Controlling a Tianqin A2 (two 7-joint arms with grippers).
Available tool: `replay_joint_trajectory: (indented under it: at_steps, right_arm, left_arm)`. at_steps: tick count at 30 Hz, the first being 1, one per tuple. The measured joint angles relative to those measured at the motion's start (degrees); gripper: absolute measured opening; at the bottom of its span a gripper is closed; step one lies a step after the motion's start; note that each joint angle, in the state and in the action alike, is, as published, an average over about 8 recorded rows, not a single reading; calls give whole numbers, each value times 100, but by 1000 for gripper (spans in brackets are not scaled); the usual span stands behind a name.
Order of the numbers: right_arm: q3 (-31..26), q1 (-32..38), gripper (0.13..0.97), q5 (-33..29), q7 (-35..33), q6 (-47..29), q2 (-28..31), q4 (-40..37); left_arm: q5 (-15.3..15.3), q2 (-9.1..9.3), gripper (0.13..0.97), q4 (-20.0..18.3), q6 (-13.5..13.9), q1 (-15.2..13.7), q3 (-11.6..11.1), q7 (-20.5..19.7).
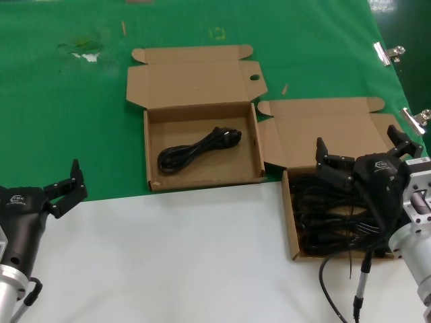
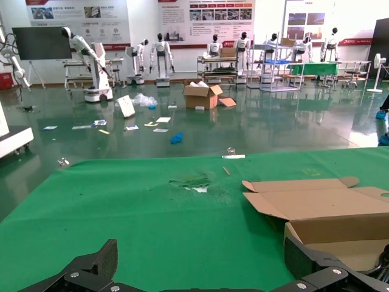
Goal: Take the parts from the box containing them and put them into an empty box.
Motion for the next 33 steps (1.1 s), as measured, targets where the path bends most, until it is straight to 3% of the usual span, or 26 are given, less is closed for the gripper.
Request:
replay_joint_trajectory:
  at_steps: [33]
  right_arm:
    - [0, 0, 966, 0, 0, 0, 0, 0]
  left_arm:
    - [0, 0, 966, 0, 0, 0, 0, 1]
